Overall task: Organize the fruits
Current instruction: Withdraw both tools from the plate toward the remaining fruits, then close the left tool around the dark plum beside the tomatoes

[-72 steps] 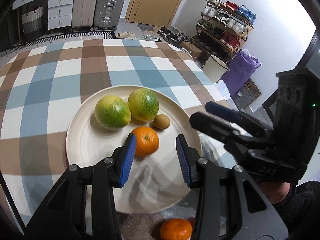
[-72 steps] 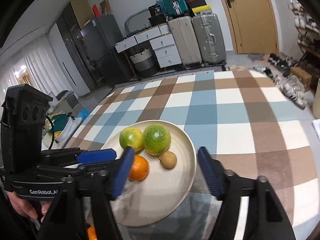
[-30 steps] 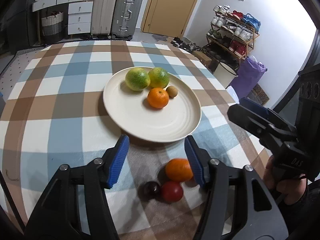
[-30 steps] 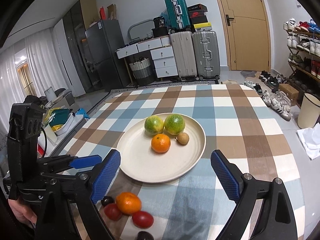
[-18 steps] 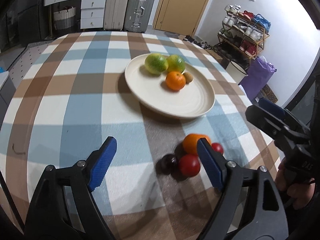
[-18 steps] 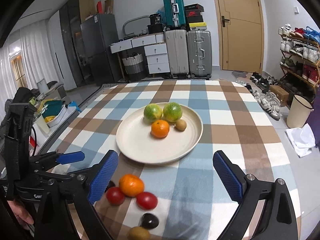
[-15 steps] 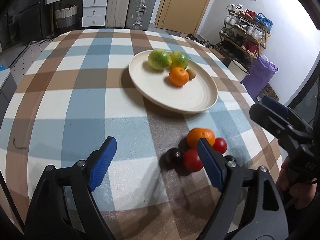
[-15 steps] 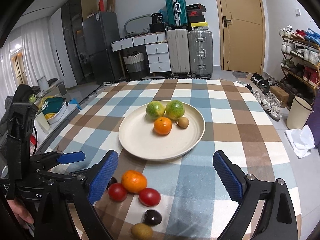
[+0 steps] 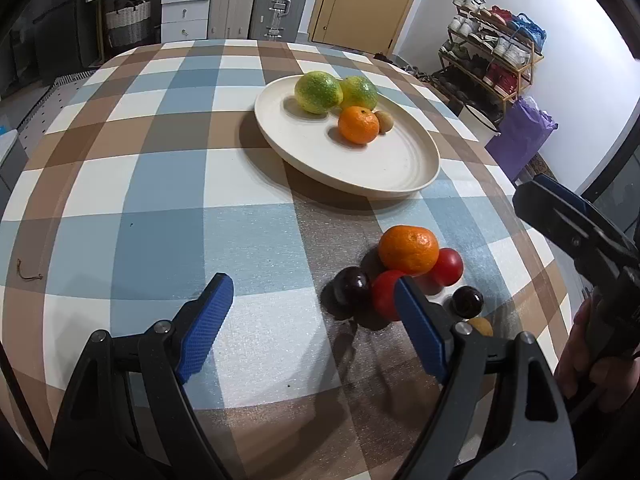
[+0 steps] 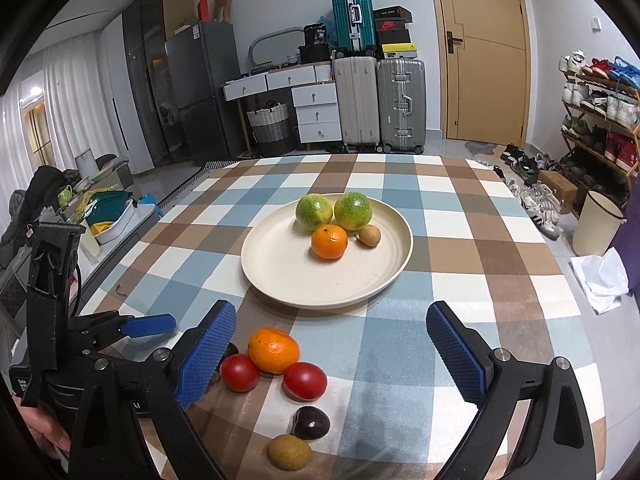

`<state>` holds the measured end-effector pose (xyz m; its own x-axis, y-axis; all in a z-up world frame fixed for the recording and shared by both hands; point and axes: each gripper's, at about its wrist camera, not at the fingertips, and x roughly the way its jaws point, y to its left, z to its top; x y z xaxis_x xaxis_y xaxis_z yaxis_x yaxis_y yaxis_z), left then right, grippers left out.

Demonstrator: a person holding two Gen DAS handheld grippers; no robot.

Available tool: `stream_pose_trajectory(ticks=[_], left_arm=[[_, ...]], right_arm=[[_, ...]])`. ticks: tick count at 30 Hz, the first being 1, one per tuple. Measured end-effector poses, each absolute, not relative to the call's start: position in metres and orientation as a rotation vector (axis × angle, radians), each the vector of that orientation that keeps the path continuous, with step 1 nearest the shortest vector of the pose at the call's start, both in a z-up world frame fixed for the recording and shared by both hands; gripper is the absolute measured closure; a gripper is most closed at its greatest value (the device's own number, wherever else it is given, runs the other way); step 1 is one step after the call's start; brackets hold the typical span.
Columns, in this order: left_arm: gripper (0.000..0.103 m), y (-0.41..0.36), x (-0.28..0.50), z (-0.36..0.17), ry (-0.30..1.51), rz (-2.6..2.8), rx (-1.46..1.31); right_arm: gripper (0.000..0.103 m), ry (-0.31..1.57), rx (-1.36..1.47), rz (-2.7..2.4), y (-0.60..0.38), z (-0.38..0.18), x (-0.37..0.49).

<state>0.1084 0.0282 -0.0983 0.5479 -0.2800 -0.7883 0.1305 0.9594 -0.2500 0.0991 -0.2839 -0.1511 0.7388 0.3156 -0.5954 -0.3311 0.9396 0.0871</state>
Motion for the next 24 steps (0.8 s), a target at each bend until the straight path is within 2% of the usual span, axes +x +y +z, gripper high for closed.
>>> stream_pose_trajectory(ticks=[16, 22, 24], left_arm=[[0.022, 0.023, 0.114, -0.106, 0.978, -0.32, -0.205], [0.035, 0.024, 0.119, -0.109, 0.978, -0.387, -0.25], [0.044, 0.026, 0.123, -0.111, 0.983, -0.425, -0.286]], right_arm=[[0.005, 0.665, 0.022, 0.342, -0.3, -0.155, 0.106], [0.005, 0.667, 0.025, 0.34, -0.301, -0.155, 0.107], [0.005, 0.668, 0.029, 0.34, -0.302, -0.155, 0.106]])
